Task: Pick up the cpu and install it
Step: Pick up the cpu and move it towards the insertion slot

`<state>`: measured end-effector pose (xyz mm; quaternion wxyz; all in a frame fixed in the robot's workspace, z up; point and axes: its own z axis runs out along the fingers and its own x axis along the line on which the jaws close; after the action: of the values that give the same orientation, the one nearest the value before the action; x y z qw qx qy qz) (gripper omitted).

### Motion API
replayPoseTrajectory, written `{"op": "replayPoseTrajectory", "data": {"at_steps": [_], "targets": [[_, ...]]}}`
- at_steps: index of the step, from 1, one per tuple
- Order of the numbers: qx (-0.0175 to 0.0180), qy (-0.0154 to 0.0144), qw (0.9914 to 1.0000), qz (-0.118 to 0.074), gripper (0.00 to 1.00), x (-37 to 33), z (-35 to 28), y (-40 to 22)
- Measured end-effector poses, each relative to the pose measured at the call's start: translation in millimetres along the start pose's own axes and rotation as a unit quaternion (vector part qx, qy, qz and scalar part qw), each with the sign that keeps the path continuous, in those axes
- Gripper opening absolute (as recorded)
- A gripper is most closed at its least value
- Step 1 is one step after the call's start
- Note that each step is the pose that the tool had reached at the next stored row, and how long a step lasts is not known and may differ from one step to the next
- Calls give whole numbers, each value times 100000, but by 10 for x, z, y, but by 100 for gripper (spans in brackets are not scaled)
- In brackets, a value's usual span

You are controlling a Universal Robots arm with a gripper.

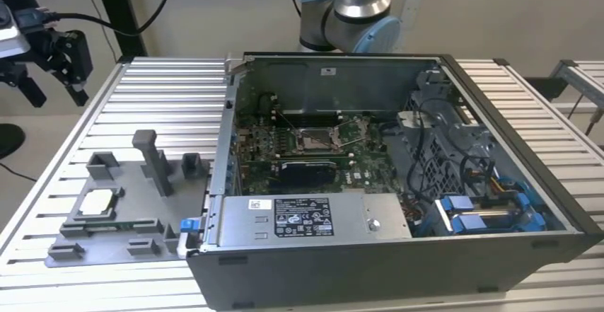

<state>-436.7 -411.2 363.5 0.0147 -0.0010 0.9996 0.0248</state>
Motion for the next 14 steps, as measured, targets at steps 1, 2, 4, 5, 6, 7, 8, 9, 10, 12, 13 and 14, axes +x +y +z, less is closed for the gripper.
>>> {"op": "replayPoseTrajectory", "data": {"at_steps": [1, 2, 4, 5, 6, 7, 8, 9, 10, 12, 13, 14], "targets": [[2, -6, 100000, -3, 100, -2, 14, -3], [1, -6, 100000, -7, 100, -5, 32, -6], [0, -8, 100000, -4, 100, -8, 66, -14], [0, -11, 100000, -4, 100, -10, 84, -18], [0, -11, 100000, -2, 100, -12, 103, -21], [4, -5, 100000, -2, 100, -14, 120, -26], [2, -3, 100000, -3, 100, -17, 139, -31], [1, 41, 100000, 2, 100, -19, 154, -37], [3, 137, 100000, 4, 100, -21, 166, -43], [1, 385, 99999, 17, 100, -23, 192, -54], [2, 467, 99999, 23, 100, -24, 209, -59], [0, 467, 99999, 16, 100, -23, 223, -61]]}}
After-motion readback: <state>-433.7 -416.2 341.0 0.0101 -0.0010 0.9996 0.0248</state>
